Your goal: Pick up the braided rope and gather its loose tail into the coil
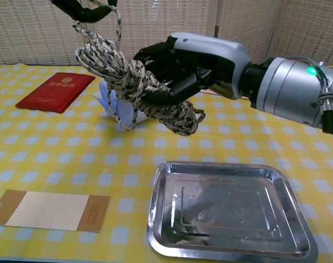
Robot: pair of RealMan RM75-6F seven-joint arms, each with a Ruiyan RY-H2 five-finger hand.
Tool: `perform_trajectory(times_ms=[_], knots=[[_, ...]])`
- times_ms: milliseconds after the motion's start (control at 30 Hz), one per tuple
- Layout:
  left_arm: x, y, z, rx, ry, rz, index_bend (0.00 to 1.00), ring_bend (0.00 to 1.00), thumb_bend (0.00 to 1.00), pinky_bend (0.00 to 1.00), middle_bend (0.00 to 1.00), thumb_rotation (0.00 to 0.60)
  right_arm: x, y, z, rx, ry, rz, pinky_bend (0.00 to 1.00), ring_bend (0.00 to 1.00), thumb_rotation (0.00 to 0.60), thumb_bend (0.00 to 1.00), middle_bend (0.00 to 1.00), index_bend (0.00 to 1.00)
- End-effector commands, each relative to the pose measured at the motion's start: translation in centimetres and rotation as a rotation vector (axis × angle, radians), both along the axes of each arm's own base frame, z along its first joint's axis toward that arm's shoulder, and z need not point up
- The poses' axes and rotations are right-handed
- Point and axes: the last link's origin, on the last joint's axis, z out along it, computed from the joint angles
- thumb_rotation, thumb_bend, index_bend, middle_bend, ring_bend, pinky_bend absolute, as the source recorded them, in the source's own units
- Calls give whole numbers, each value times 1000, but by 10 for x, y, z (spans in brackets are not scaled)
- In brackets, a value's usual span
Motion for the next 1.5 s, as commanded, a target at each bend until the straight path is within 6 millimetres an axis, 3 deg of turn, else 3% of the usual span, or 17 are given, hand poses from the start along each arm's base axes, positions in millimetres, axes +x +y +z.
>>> perform_trajectory(times_ms=[33,233,600,867,1233,1500], knots=[[11,-4,-2,-4,-9,-26,589,0,564,0,60,600,11,1,-6,11,18,-1,739,780,600,800,711,843],[21,-14,-2,-9,-26,-66,590,0,564,0,58,600,16,-5,-12,-29,16,-80,767,819,600,800,738,880],[16,-37,-1,-72,-70,-101,591,0,565,0,56,600,24,-20,-18,-73,-43,-238,768,819,600,800,738,880],[-2,-49,-2,-104,-100,-93,591,0,565,0,52,600,23,-28,-17,-159,-141,-372,772,818,600,800,741,884],[-34,-43,-6,-146,-112,-5,591,0,564,0,45,600,14,-34,-8,-218,-327,-465,772,823,600,800,742,884],[-44,-42,-13,-205,-117,35,591,0,564,0,42,600,15,-33,-5,-225,-480,-459,772,823,600,800,743,887]])
